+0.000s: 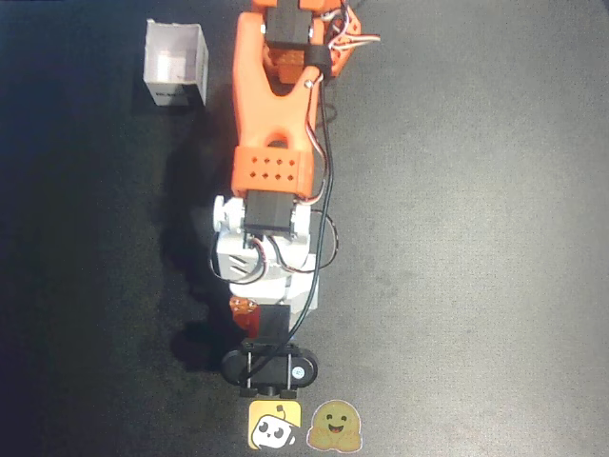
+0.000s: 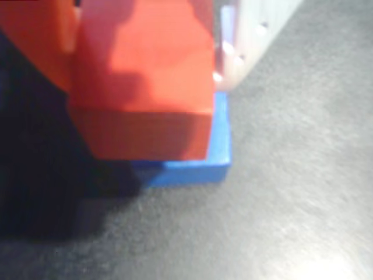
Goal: Put the red cube on top of the blue cube.
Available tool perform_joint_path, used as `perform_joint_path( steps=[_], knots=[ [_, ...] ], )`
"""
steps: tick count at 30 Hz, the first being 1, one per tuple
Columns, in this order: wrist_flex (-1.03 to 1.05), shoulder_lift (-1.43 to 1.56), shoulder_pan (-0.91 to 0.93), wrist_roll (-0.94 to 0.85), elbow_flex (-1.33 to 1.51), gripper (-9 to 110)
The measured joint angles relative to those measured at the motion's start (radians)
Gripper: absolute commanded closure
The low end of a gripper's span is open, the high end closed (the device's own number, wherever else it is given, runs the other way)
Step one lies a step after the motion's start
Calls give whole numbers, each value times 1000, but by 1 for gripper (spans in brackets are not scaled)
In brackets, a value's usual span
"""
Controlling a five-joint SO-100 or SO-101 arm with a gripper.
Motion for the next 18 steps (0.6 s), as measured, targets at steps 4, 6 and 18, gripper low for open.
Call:
perform_joint_path(
  steps=[4,6,18],
  knots=[
    [-31,0,-6,6,37,95],
    [-38,0,-2,6,44,95],
    [-72,23,0,11,84,95]
  ],
)
